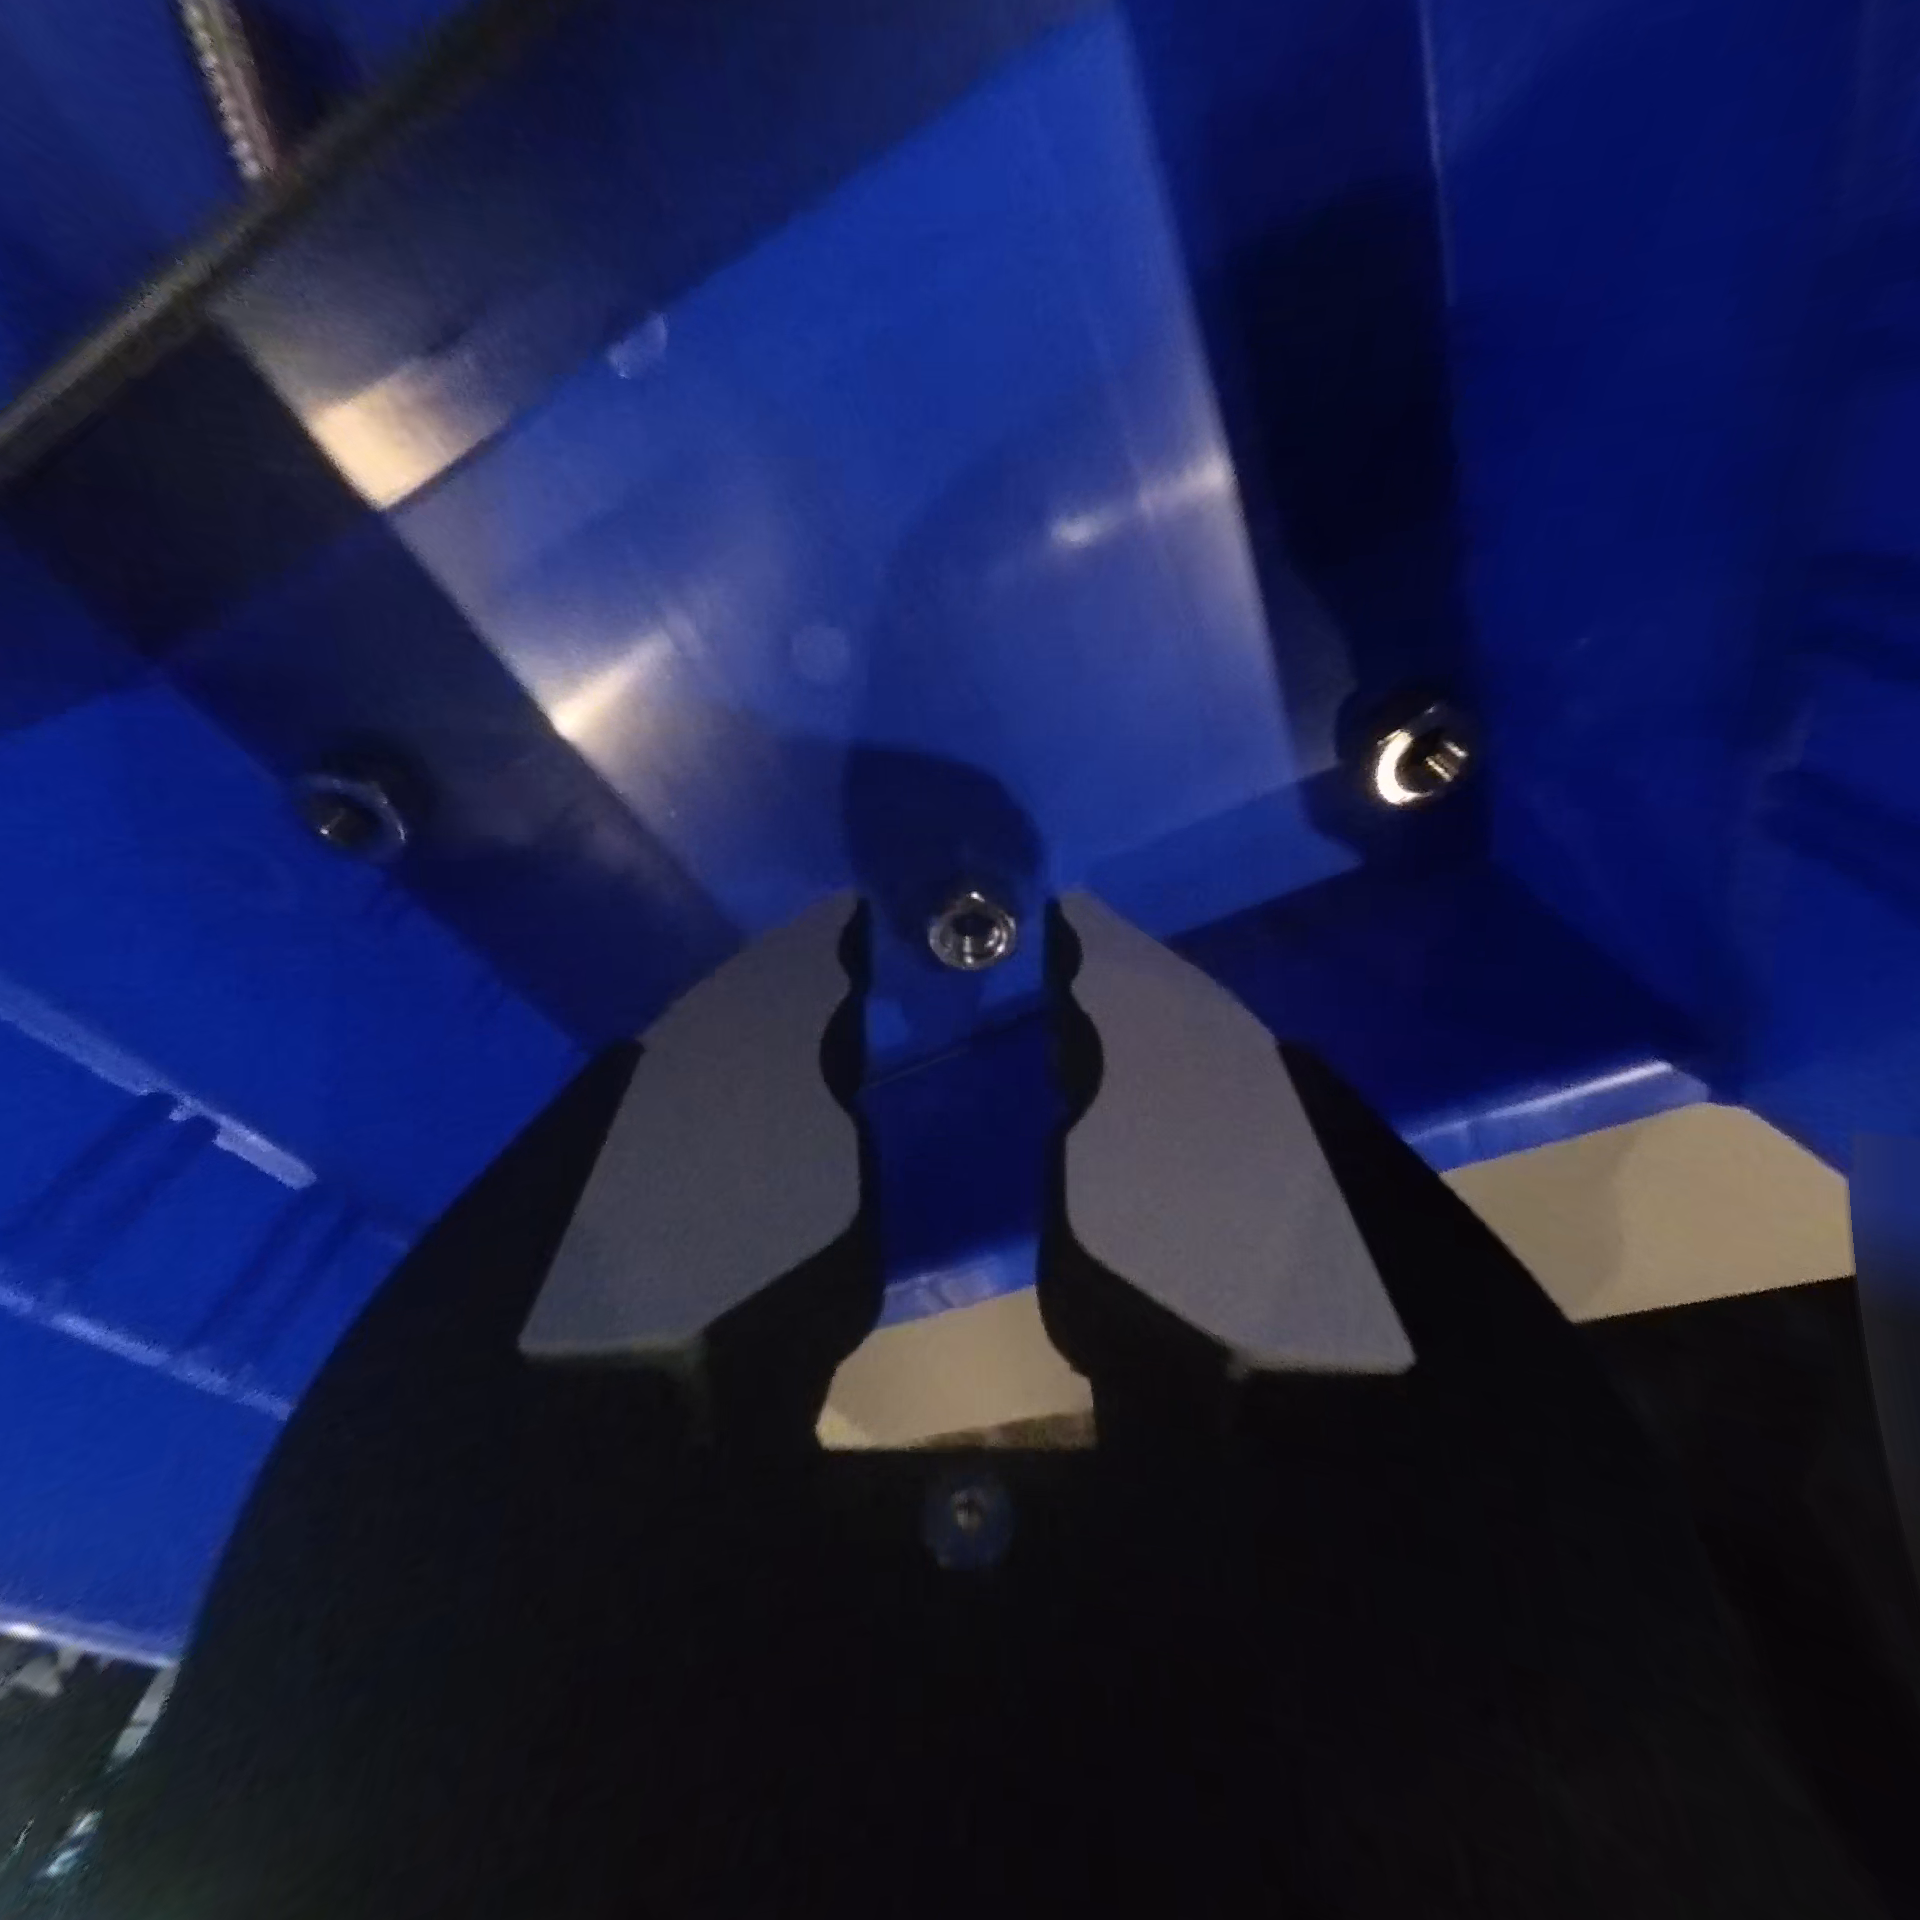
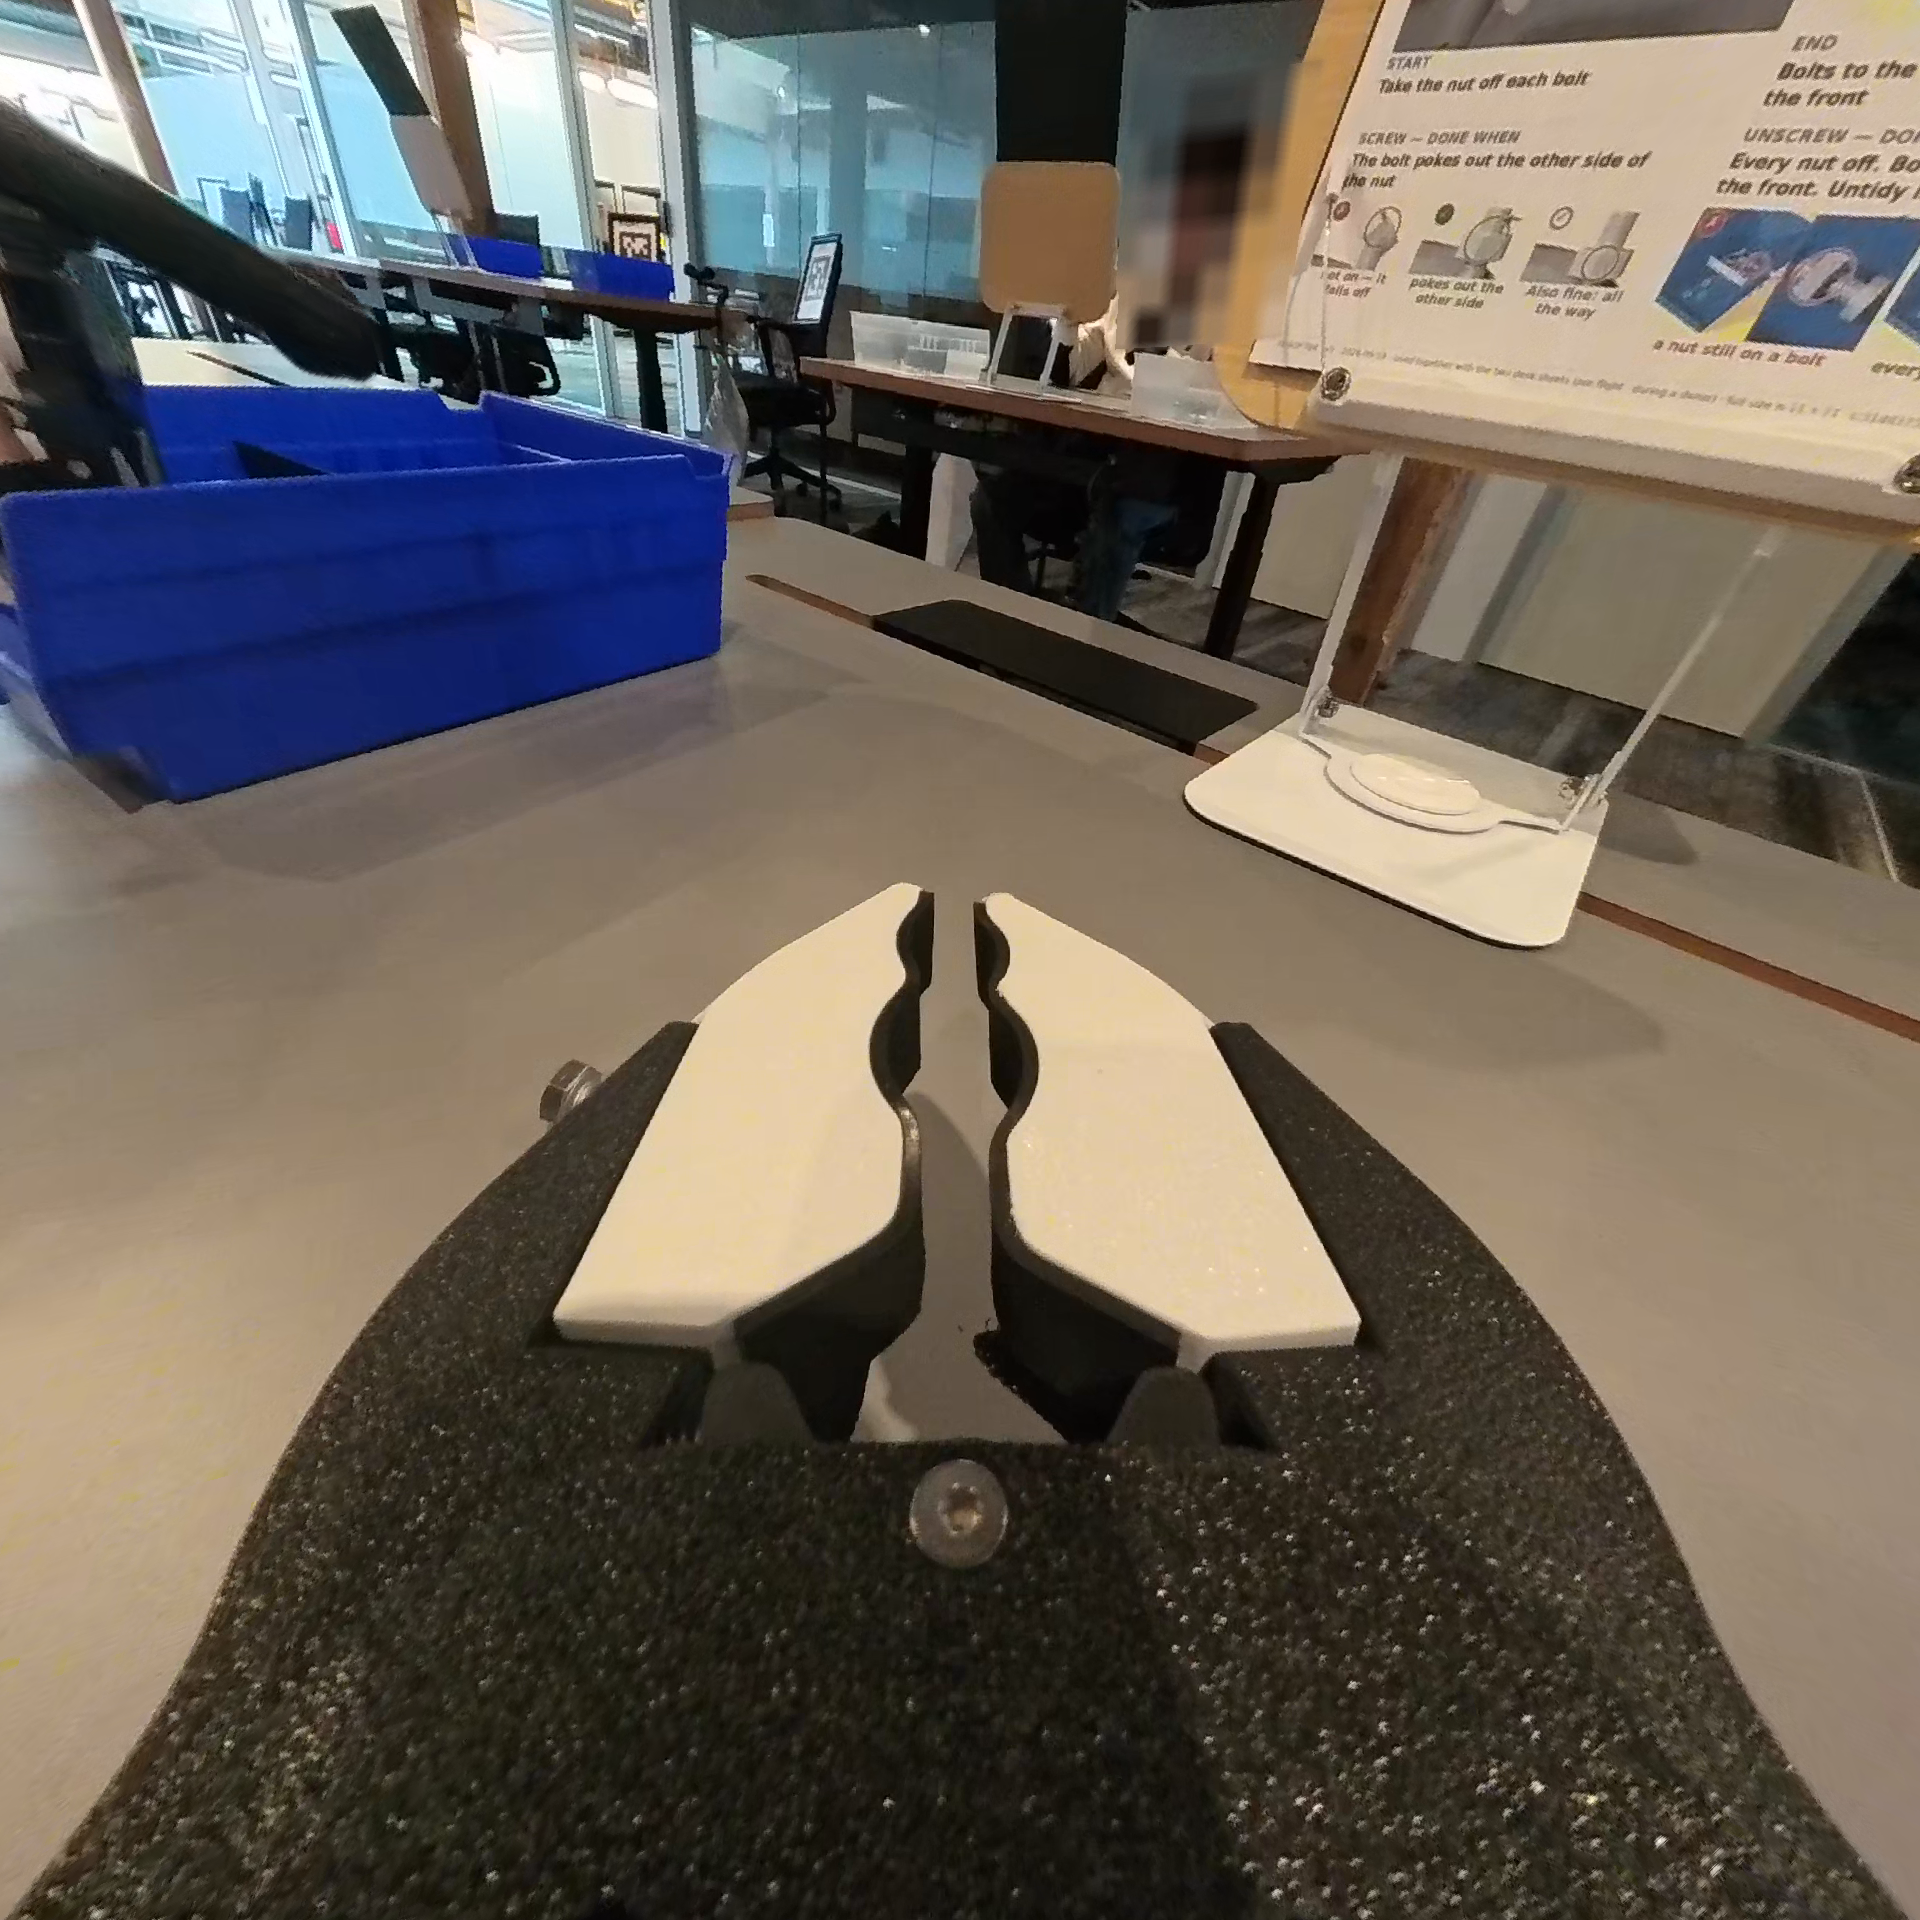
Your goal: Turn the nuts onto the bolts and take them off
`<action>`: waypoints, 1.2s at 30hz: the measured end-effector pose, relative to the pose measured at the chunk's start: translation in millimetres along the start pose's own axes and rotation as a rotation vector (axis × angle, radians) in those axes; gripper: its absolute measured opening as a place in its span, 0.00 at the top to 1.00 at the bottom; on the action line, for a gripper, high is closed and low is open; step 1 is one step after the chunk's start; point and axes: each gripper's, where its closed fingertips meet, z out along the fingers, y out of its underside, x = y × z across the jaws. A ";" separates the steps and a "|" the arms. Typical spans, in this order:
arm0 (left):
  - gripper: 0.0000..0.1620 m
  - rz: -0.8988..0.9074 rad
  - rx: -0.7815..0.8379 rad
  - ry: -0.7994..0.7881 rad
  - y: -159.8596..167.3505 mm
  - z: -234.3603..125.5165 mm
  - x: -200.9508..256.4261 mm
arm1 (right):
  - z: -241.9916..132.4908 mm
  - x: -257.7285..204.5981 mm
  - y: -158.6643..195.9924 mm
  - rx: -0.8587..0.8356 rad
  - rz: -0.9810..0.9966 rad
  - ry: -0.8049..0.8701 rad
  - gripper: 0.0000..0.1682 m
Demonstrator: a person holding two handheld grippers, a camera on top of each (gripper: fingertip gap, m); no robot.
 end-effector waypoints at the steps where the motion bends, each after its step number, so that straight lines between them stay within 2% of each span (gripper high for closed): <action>1: 0.82 0.003 -0.014 0.008 1.8 0.3 1.5 | 0.0 0.0 0.0 0.000 -0.001 0.000 0.96; 6: 0.84 0.000 -0.026 0.012 3.0 0.3 2.8 | 0.4 -1.2 -0.1 0.000 -0.002 -0.005 0.96; 13: 0.81 -0.014 -0.015 0.002 1.0 0.6 -1.3 | 0.7 -2.5 0.2 -0.003 -0.008 -0.008 0.96; 20: 0.91 -0.013 -0.022 0.019 -1.4 3.7 -2.5 | 0.7 -2.6 0.6 -0.005 -0.006 -0.011 0.96; 26: 0.93 0.038 -0.020 0.009 -3.0 4.2 -1.8 | 0.9 -3.0 0.8 -0.006 -0.007 -0.012 0.96; 32: 0.94 0.060 0.089 0.000 -10.5 -13.5 0.9 | 1.4 -3.5 1.4 -0.010 -0.009 -0.015 0.96; 36: 0.94 0.092 0.200 -0.024 -15.9 -41.4 8.1 | 1.5 -3.4 1.5 -0.010 -0.009 -0.014 0.96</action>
